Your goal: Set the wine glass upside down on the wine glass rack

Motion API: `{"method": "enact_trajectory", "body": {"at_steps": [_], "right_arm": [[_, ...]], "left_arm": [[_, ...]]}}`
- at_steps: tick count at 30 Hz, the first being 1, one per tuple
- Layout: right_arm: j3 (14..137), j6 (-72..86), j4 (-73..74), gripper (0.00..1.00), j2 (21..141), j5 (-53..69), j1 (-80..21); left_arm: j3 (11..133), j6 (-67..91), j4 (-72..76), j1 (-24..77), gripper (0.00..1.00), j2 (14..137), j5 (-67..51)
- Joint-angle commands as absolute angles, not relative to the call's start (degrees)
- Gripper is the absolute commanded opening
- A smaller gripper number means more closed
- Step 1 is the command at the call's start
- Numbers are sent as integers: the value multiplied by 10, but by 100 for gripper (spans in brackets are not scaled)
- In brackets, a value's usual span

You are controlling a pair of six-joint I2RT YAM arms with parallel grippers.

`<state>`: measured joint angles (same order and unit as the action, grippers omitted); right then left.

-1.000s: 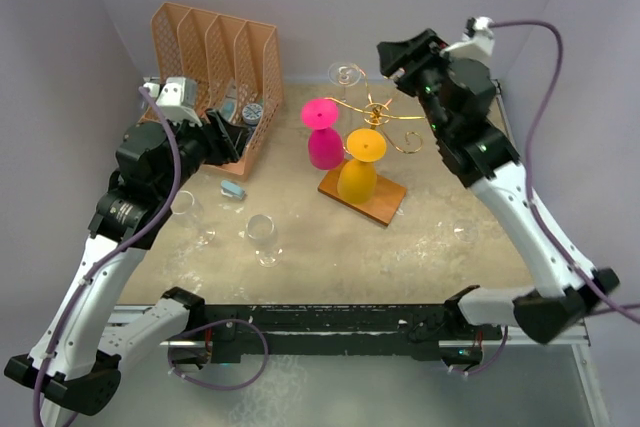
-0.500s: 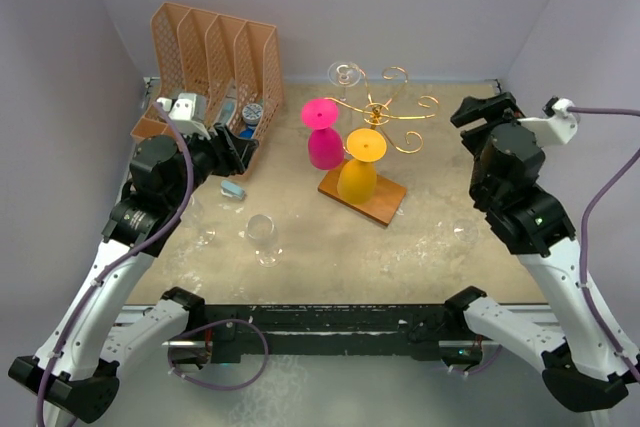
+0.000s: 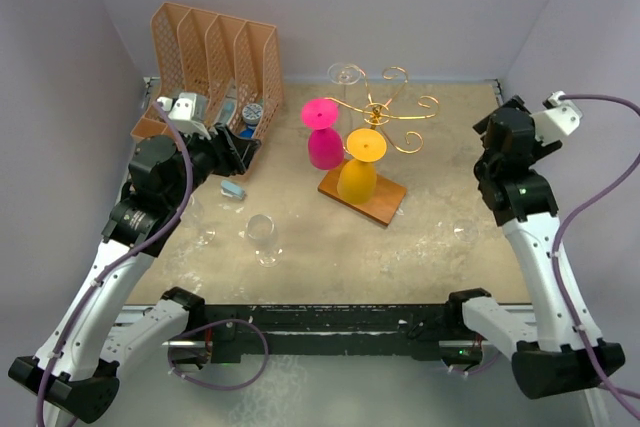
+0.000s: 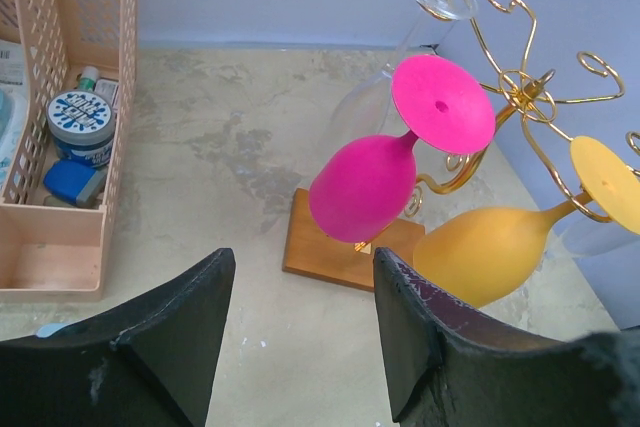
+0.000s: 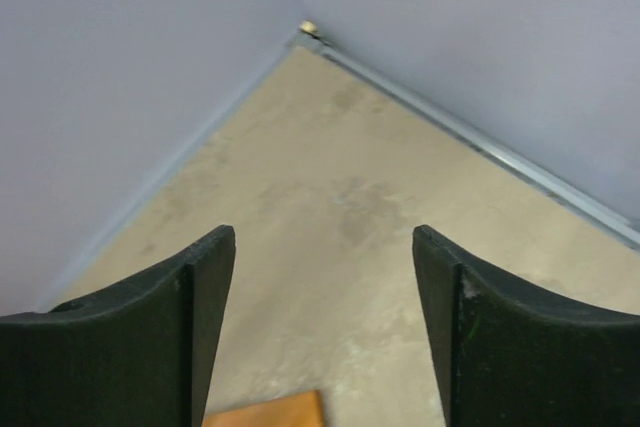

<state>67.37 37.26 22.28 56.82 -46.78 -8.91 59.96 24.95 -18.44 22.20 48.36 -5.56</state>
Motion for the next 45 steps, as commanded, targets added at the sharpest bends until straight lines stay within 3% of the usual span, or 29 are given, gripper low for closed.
{"method": "enact_trajectory", "body": {"at_steps": [1, 16, 25, 45], "right_arm": [[643, 330, 187, 67, 578, -341, 8], [588, 476, 265, 52, 559, -269, 59], [621, 547, 349, 54, 538, -328, 59], [584, 581, 391, 50, 526, -266, 58]], "left_arm": [[606, 261, -161, 221, 55, 471, -68], [596, 270, -164, 221, 55, 454, -61], [579, 277, -157, 221, 55, 443, -56], [573, 286, -159, 221, 55, 423, -49]]}}
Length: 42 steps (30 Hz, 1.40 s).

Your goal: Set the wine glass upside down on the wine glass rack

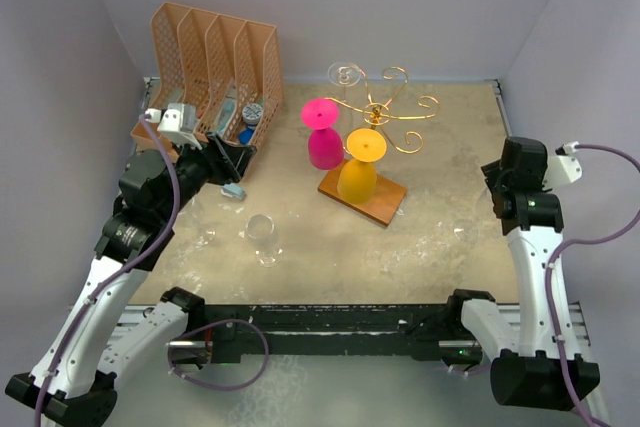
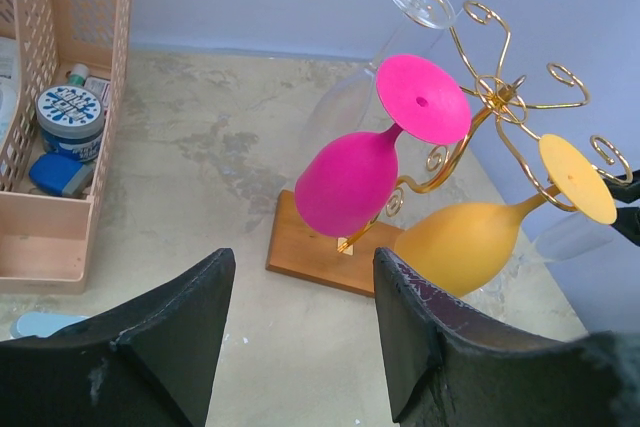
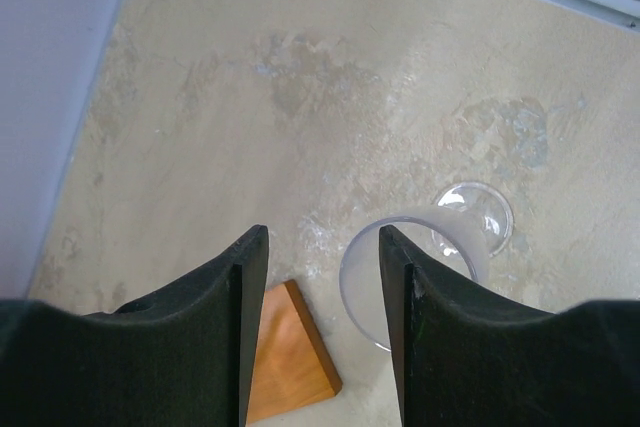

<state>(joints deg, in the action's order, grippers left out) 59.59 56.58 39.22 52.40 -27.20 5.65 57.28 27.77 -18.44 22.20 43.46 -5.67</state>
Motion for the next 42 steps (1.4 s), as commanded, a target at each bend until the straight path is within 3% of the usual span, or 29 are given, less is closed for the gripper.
{"method": "enact_trajectory", "body": {"at_steps": [1, 8, 15, 24, 42], "right_arm": [[582, 583, 394, 50, 528, -268, 58], [573, 602, 406, 42, 542, -270, 59], [557, 617, 399, 27, 554, -269, 59], [595, 625, 419, 0, 576, -287, 59], [725, 617, 416, 0, 486, -308, 59]], "left_arm": [[573, 286, -159, 221, 55, 422, -48], [572, 289, -160, 221, 55, 422, -44], [576, 290, -161, 221, 55, 418, -40], [591, 288, -169, 221, 55, 409, -32], [649, 364, -76, 221, 55, 423, -115]]}}
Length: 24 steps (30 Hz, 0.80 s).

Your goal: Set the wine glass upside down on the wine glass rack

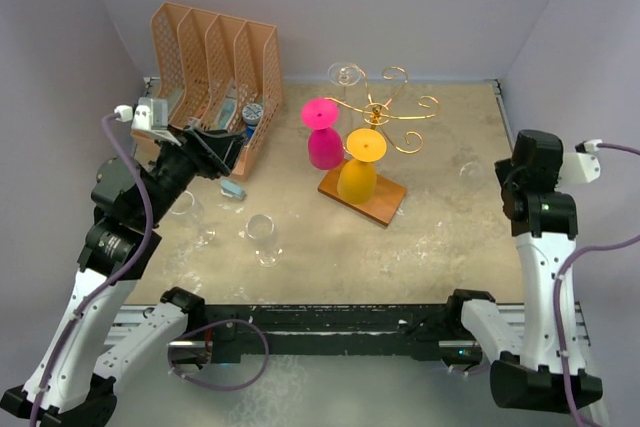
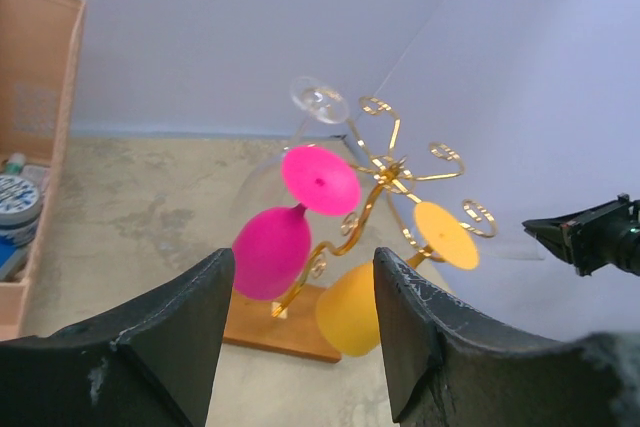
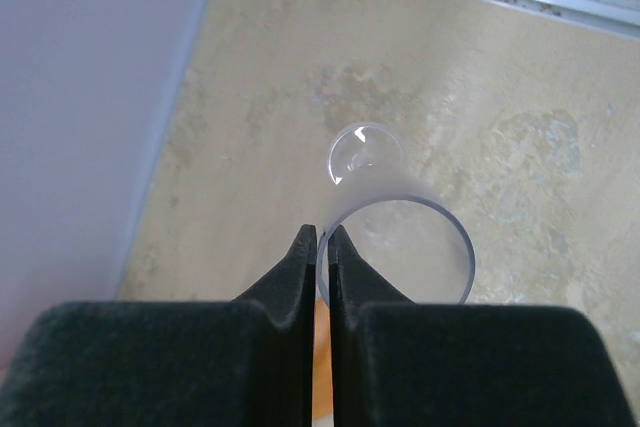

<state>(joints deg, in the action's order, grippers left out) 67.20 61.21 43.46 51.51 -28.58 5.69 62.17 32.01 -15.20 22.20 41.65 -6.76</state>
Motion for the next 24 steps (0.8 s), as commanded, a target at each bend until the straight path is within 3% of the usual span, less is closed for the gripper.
{"method": "enact_trajectory", "body": {"at_steps": [1, 14, 24], "right_arm": [[733, 610, 408, 0, 478, -305, 59], [762, 542, 119, 0, 312, -101, 59], [729, 564, 9, 0, 282, 55, 58]], "left_arm": [[651, 375, -61, 221, 55, 428, -128], [672, 591, 179, 250, 53, 561, -252], [744, 638, 265, 405, 53, 666, -136]]}}
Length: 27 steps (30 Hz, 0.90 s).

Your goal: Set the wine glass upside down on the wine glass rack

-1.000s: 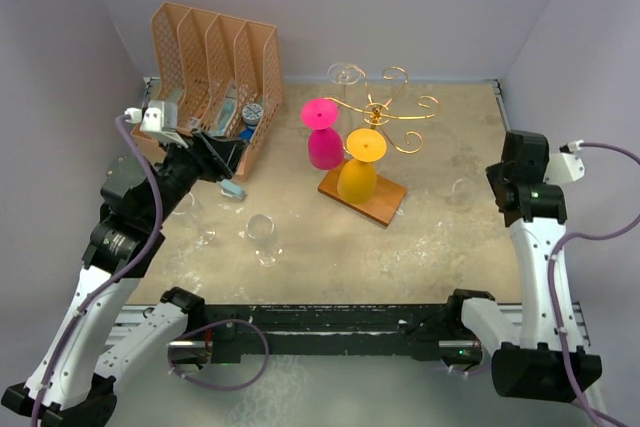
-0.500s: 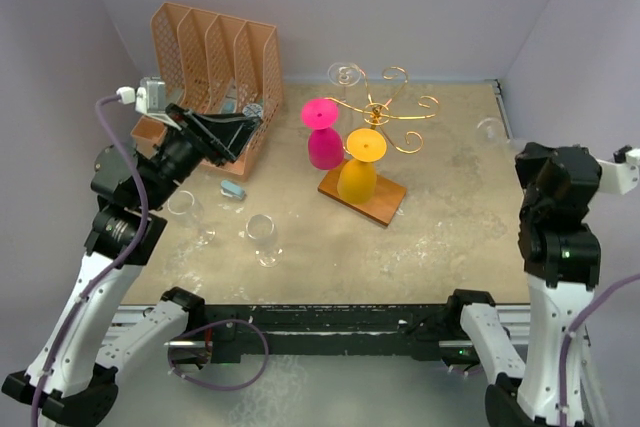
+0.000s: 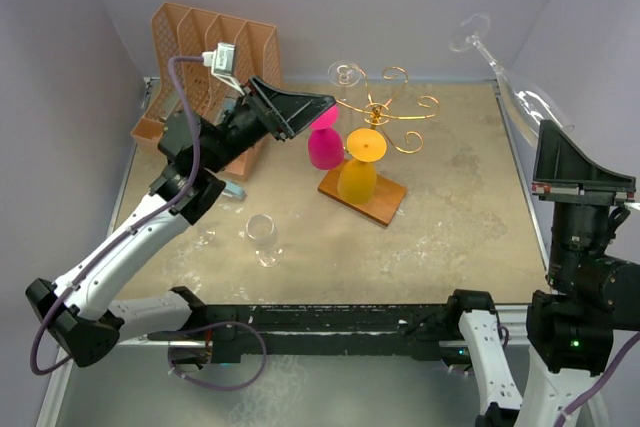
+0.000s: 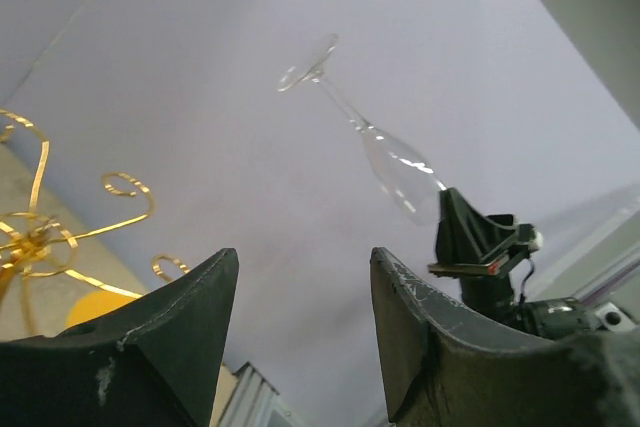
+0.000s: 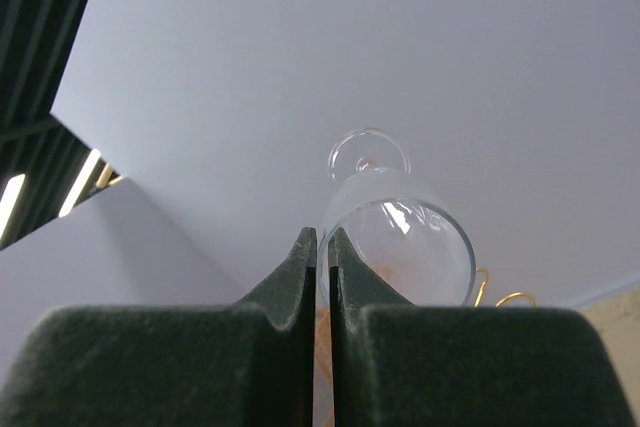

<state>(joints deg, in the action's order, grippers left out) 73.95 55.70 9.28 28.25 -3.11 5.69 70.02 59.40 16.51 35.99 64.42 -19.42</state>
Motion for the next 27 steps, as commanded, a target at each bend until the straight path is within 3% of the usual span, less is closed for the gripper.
{"method": "enact_trajectory", "body": {"at_steps": [1, 18, 27], "right_arm": [[722, 566, 1, 0, 281, 65, 57], [636, 609, -71, 0, 260, 184, 43], [620, 601, -87, 0, 248, 209, 31]], "left_arm": [[751, 637, 267, 422, 54, 676, -118], [848, 687, 339, 588, 57, 845, 169], [896, 718, 335, 605, 55, 899, 262]]}}
